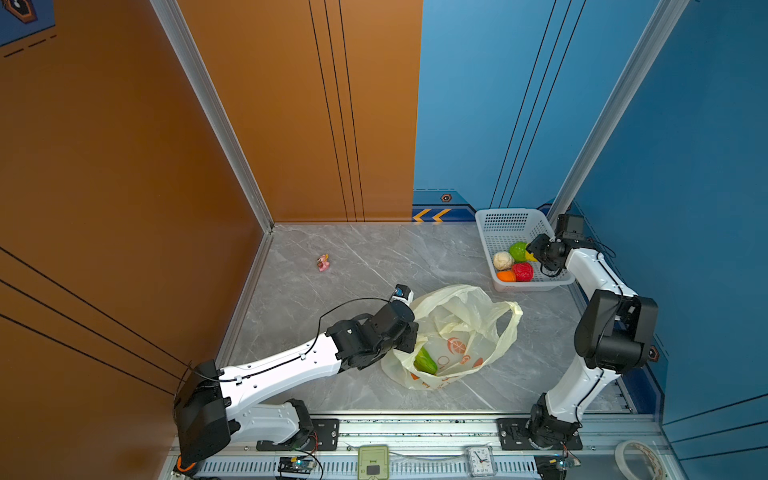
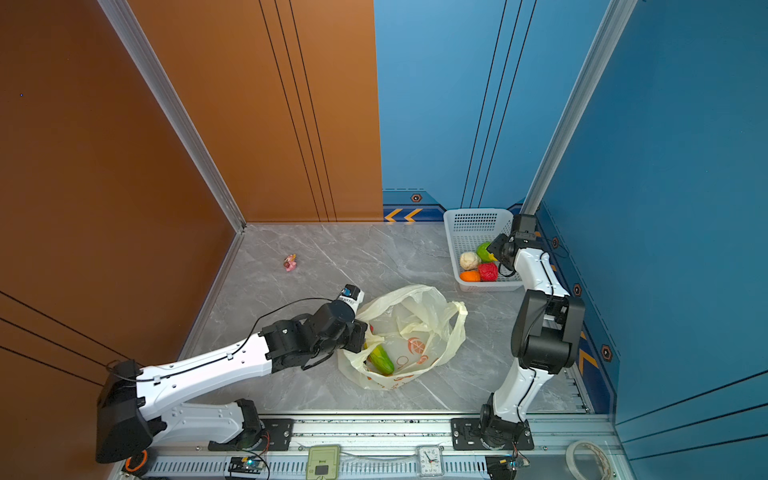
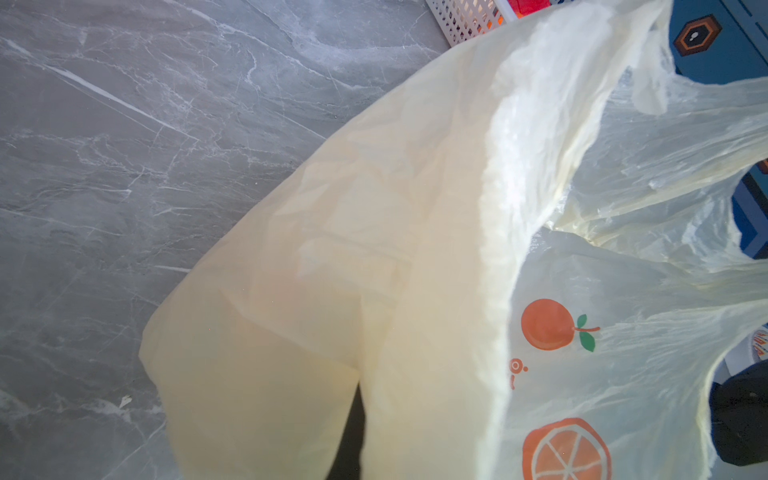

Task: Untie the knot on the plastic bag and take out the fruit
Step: 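Lower the yellow lemon into the white basket and open the right gripper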

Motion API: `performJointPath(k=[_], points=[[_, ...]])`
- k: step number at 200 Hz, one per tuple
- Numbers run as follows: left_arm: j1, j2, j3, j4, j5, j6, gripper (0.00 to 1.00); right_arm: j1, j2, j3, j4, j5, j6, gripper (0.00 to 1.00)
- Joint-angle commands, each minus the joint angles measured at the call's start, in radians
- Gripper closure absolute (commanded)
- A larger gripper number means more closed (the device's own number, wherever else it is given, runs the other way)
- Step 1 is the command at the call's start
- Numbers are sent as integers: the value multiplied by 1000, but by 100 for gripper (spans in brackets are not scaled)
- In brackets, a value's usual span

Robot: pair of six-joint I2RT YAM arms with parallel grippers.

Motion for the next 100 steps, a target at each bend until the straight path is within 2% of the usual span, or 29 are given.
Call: performJointPath(k=[1, 58, 100], points=[[-2, 7, 27, 4, 13, 15, 100, -6, 22, 44, -44, 96, -55, 39], [-5, 11, 28, 5, 11, 13, 100, -13, 54, 100, -121, 135, -80, 21], [-9, 11, 28, 5, 8, 14, 100, -8, 7, 106, -146, 95, -82, 19]])
